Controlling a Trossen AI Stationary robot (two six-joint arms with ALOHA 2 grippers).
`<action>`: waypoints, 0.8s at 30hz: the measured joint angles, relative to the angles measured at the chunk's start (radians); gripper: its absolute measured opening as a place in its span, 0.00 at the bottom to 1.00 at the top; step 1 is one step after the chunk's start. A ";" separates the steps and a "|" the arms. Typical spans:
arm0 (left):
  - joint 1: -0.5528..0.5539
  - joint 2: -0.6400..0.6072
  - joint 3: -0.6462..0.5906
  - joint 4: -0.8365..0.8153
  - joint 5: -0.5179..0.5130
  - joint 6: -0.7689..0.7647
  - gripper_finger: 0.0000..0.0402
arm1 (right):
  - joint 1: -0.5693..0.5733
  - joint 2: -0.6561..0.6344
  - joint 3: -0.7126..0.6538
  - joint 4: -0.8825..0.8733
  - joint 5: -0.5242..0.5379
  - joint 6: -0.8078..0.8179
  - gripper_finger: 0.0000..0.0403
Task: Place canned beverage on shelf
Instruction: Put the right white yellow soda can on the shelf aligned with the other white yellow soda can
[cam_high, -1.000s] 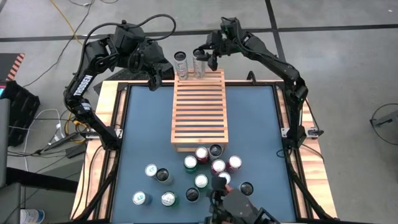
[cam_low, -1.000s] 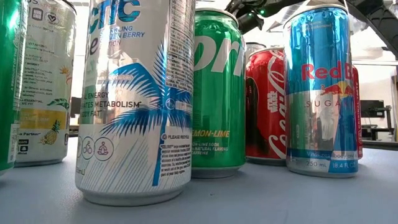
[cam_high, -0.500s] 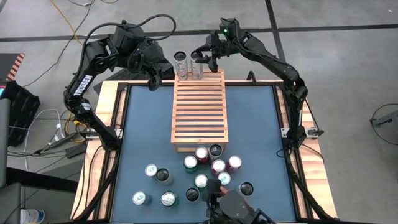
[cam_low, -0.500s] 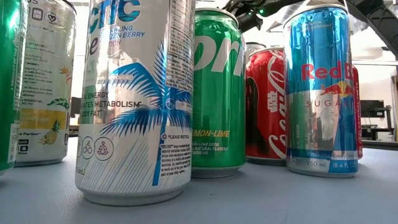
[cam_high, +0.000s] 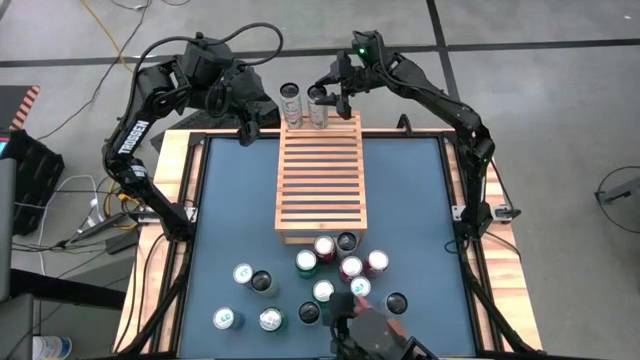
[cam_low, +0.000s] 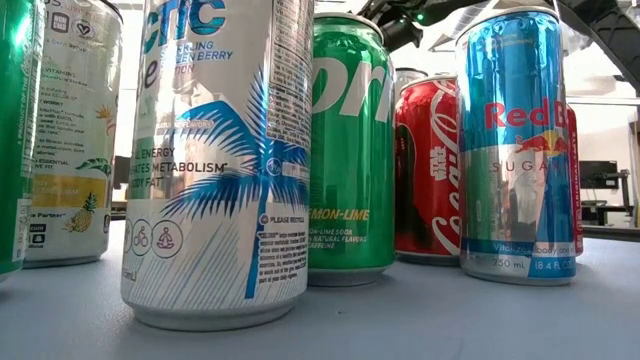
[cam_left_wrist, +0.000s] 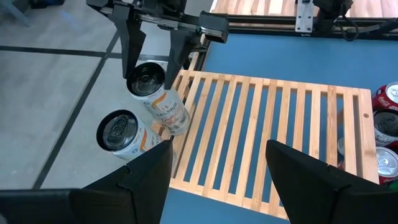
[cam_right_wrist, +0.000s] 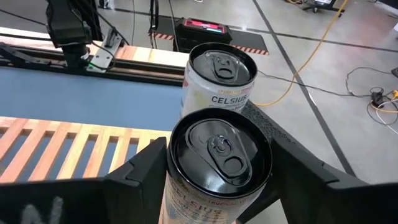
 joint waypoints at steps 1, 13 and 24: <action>0.000 0.000 0.000 0.000 0.000 0.000 0.61 | 0.000 0.000 0.000 0.000 0.000 -0.001 0.61; 0.000 0.000 0.000 0.000 0.000 0.000 0.61 | 0.035 0.000 0.001 0.001 0.049 -0.011 0.66; 0.000 0.000 0.000 0.000 0.000 -0.007 0.61 | 0.033 0.000 0.001 -0.001 0.055 -0.035 0.66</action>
